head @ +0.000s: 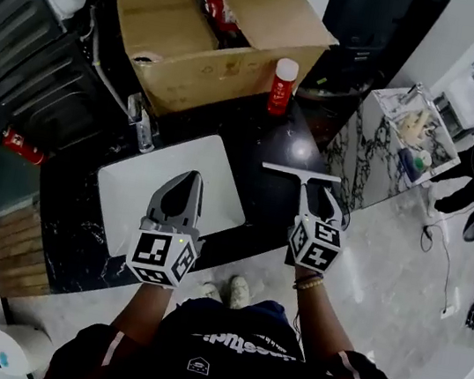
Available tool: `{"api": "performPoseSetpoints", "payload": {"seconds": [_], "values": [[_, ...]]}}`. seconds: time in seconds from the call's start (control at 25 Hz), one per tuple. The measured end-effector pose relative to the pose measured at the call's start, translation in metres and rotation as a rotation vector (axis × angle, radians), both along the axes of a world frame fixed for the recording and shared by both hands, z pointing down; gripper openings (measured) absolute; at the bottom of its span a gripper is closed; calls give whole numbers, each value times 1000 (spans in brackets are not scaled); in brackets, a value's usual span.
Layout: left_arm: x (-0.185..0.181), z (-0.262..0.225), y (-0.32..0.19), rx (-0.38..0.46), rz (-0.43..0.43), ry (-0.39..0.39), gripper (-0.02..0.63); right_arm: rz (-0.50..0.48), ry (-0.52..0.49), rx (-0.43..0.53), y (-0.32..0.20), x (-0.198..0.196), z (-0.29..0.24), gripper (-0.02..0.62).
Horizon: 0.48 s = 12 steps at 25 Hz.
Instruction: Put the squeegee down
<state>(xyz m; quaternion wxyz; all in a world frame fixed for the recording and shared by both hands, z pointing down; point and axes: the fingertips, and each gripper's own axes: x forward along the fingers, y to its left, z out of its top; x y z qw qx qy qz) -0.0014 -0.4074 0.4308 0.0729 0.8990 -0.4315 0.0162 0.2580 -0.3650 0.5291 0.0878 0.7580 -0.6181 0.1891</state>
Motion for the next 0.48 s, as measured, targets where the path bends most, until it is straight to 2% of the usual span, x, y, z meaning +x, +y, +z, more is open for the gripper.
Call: {"api": "performPoseSetpoints", "payload": {"seconds": [0.04,0.12,0.2,0.24,0.36,0.48], "values": [[-15,-13,1,15,-19,5,14,-30,-1,73,-6,-9,-31,182],[-51,-41,-1,46,-80,25,14,-148,10,230,-24,-42,-99,123],[-90,-66,-4,84,-155,50,14,-332,14,386,-38,-91,-162,58],[-109,-77,-2,100,-184,58,14,-424,7,447,-37,-118,-188,48],[-152,-100,10,116,-234,85,14,-610,1,511,-21,-184,-230,38],[-176,-110,26,115,-268,110,14,-690,-37,503,-12,-219,-240,37]]}}
